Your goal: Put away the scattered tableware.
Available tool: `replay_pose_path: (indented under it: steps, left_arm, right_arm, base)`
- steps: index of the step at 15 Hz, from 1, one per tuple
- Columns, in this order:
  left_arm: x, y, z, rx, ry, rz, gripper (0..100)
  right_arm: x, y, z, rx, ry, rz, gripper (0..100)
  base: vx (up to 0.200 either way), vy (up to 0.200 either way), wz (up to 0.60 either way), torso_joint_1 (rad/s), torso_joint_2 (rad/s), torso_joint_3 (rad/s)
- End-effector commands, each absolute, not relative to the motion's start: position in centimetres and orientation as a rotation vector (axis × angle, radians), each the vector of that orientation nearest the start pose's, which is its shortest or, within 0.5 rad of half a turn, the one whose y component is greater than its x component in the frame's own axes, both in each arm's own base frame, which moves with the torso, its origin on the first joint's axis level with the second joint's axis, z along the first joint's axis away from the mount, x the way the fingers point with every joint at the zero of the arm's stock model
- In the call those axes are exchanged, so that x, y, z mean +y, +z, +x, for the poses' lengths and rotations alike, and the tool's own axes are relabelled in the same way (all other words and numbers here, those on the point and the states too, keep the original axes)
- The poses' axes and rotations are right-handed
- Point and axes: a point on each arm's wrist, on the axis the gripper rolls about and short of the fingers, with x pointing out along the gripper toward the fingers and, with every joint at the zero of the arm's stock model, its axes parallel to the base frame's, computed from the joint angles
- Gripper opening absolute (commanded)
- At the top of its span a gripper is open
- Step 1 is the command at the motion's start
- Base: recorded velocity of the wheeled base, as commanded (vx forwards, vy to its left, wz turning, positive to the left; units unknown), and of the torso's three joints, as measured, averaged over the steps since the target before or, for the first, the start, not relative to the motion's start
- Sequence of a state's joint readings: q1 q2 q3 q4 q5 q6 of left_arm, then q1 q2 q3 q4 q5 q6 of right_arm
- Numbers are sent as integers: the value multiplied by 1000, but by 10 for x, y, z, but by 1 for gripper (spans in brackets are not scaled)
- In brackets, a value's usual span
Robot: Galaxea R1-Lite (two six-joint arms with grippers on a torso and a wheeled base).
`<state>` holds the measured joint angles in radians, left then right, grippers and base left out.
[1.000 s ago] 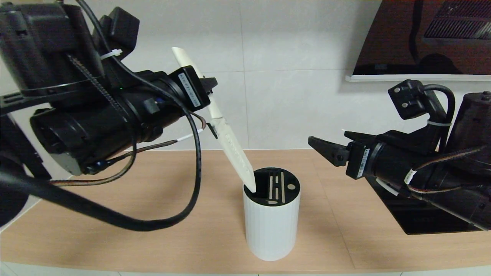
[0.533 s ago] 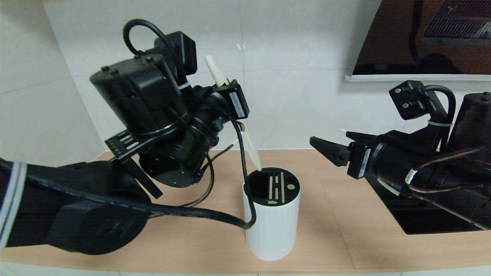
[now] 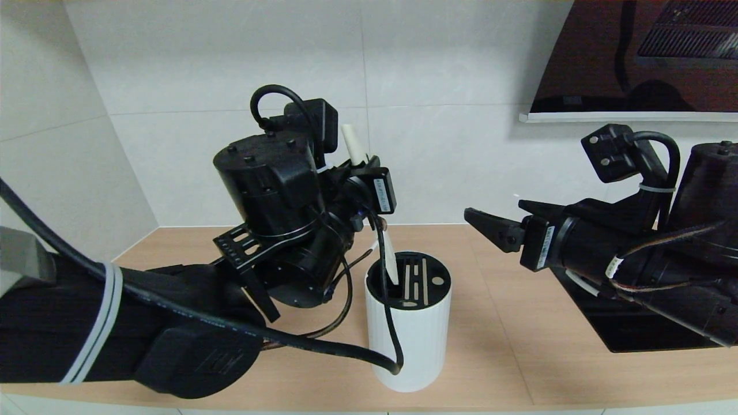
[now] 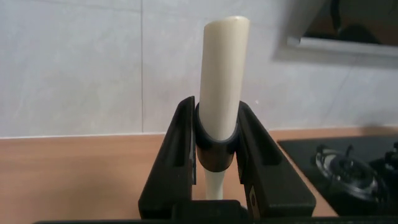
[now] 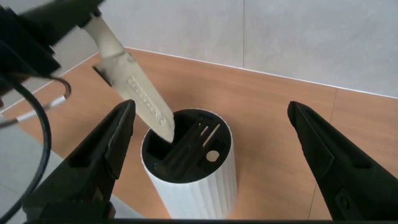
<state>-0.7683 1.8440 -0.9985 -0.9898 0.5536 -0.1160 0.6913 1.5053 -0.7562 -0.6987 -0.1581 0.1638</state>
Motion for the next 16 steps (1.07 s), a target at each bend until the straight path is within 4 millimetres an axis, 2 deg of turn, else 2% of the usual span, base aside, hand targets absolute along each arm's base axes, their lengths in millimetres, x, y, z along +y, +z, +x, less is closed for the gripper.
replay_pose_path:
  steps: [1, 4, 7, 16]
  left_arm:
    - [-240, 212, 263, -77, -223, -186, 0]
    - [-246, 202, 265, -54, -231, -172, 0]
    - [-253, 192, 258, -24, -260, -152, 0]
    - [-266, 151, 269, 64, -255, -108, 0]
  right_arm:
    - [165, 229, 205, 96, 528, 135, 100]
    - [166, 227, 206, 102, 527, 134, 100]
    - [166, 227, 206, 103, 527, 133, 100]
    - [166, 228, 206, 95, 528, 137, 100]
  base:
    - [0, 0, 0, 0, 0, 0]
    - [0, 0, 0, 0, 0, 0]
    - [0, 0, 0, 0, 0, 0]
    - [0, 0, 0, 0, 0, 0]
